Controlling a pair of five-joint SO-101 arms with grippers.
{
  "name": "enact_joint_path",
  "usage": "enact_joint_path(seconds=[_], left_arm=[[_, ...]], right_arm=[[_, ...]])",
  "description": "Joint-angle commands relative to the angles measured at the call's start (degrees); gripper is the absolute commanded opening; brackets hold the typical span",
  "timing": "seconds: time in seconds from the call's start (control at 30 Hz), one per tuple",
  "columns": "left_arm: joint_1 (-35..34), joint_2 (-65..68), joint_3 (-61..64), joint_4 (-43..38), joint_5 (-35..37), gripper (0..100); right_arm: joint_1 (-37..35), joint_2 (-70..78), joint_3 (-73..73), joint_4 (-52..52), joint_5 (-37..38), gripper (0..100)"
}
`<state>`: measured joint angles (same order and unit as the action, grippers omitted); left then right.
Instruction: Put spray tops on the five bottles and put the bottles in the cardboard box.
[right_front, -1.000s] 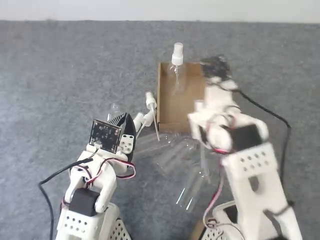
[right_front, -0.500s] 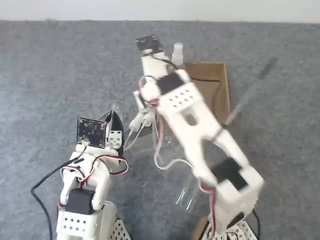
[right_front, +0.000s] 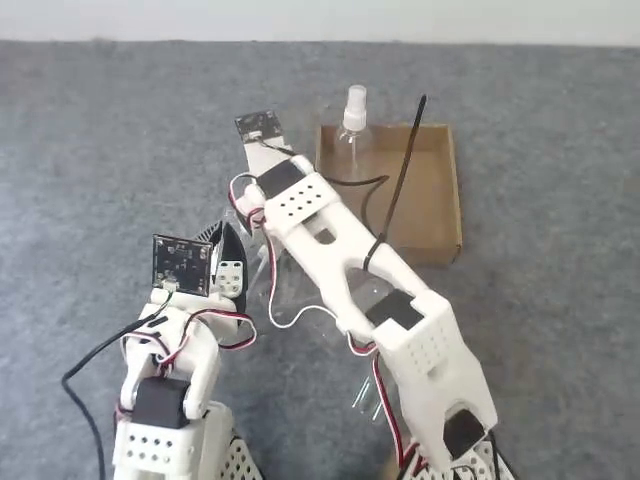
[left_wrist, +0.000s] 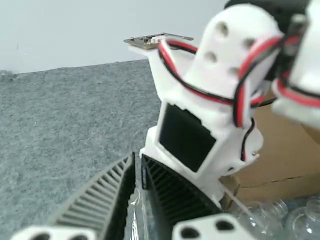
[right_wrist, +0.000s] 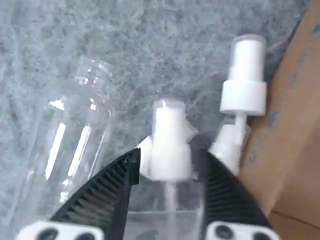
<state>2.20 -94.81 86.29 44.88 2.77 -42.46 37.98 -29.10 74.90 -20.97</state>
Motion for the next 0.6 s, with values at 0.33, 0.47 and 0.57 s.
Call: enact_joint_path(seconds=[0.33,0.47,0.57], left_arm=[[-0.4,-0.7,-1.8,-2.9,0.6,1],[-0.3,-0.7,-1.8,-2.8,0.6,1],[-0.2,-0.7,-1.8,-2.8,0.6,1]], right_arm=[[0.0,-1.7,-27.3,28.2,-0.5,25.0],[0.5,-5.4,-28.0,28.0,1.9,24.9],[0.7,-10.6,-27.8,28.1,4.8,24.9]])
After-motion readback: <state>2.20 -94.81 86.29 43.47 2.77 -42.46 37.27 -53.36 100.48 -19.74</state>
